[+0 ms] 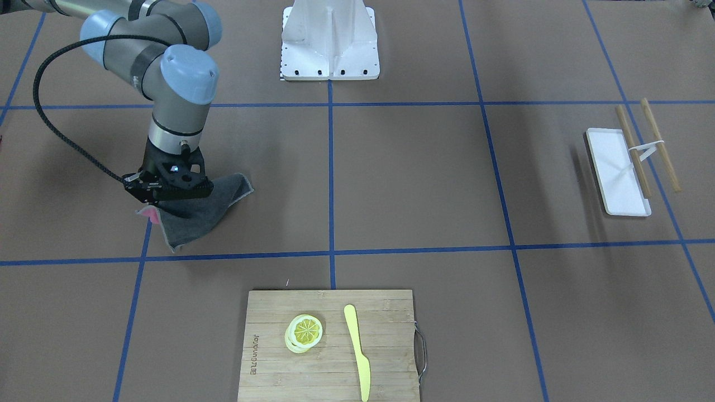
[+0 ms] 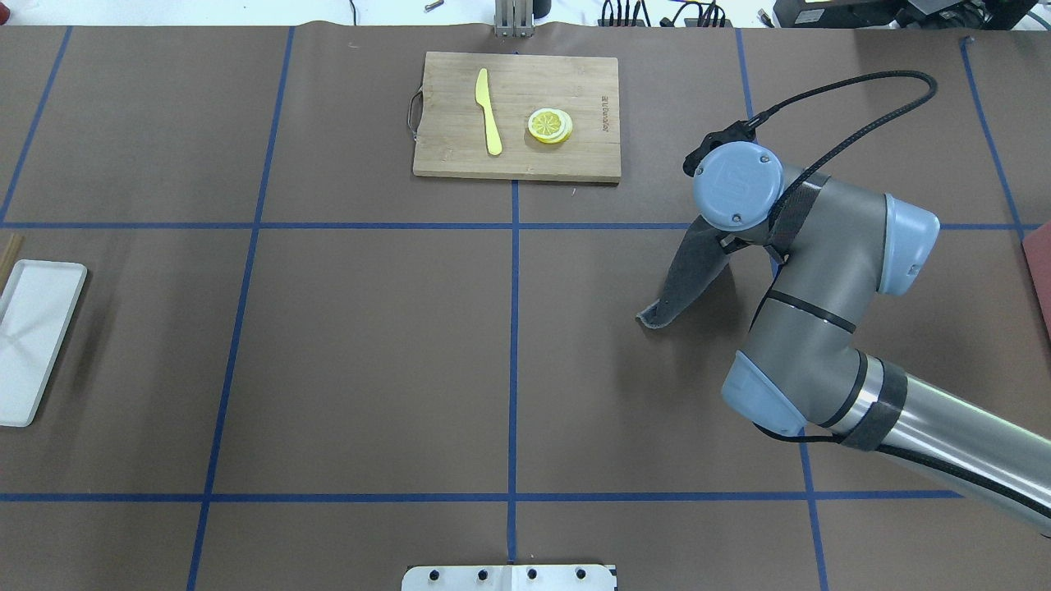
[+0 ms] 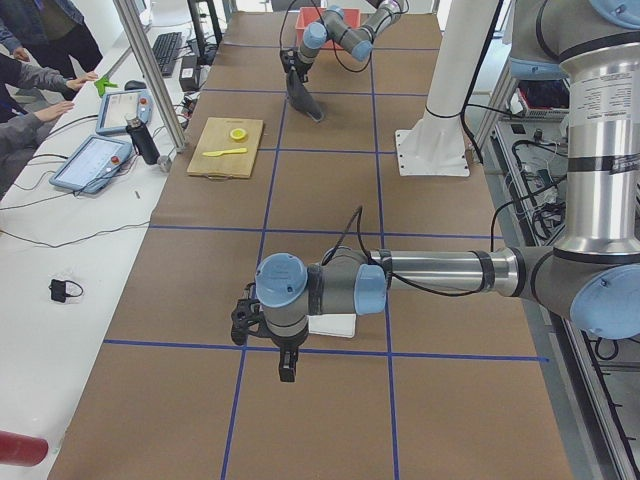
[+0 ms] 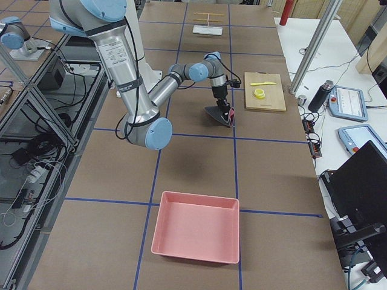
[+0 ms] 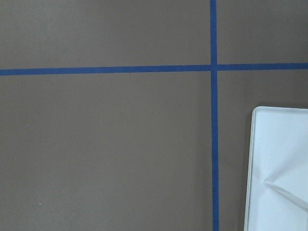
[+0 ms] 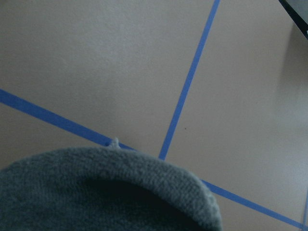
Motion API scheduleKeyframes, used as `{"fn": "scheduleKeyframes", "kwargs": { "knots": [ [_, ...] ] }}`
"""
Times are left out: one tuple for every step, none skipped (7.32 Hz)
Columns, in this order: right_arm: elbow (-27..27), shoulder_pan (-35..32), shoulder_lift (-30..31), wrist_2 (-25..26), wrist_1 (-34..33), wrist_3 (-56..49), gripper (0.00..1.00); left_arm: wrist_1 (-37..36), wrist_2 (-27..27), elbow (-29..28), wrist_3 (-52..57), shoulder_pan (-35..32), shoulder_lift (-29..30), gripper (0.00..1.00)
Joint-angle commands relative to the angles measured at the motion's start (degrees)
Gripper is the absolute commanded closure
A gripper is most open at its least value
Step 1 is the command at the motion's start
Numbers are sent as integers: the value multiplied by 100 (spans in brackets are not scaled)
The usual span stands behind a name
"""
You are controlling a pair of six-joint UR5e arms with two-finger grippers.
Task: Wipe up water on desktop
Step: 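Rub the cloth across the table surface with the right gripper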
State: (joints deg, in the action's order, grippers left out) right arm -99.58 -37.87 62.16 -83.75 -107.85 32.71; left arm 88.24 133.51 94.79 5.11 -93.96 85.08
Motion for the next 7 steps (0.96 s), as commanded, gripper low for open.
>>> {"fn": "scheduleKeyframes", "kwargs": {
  "knots": [
    [421, -19, -72, 140, 27, -169, 100, 0, 0, -13, -1, 9, 9, 1],
    [422, 181, -221, 131, 262, 137, 100, 0, 0, -13, -10, 9, 18, 1],
    [430, 418, -379, 113, 326, 540, 100, 0, 0, -22, -10, 9, 26, 1],
    [587, 621, -746, 105, 344, 944, 100, 0, 0, -39, -10, 9, 26, 1],
    [867, 849, -1193, 104, 344, 1314, 100, 0, 0, -57, -10, 9, 44, 1],
    [974, 1095, -1555, 104, 361, 1709, 100, 0, 0, -83, -10, 9, 44, 1],
    [1149, 1306, -1854, 104, 553, 2052, 100, 0, -9, -83, -10, 9, 44, 1]
  ]
}}
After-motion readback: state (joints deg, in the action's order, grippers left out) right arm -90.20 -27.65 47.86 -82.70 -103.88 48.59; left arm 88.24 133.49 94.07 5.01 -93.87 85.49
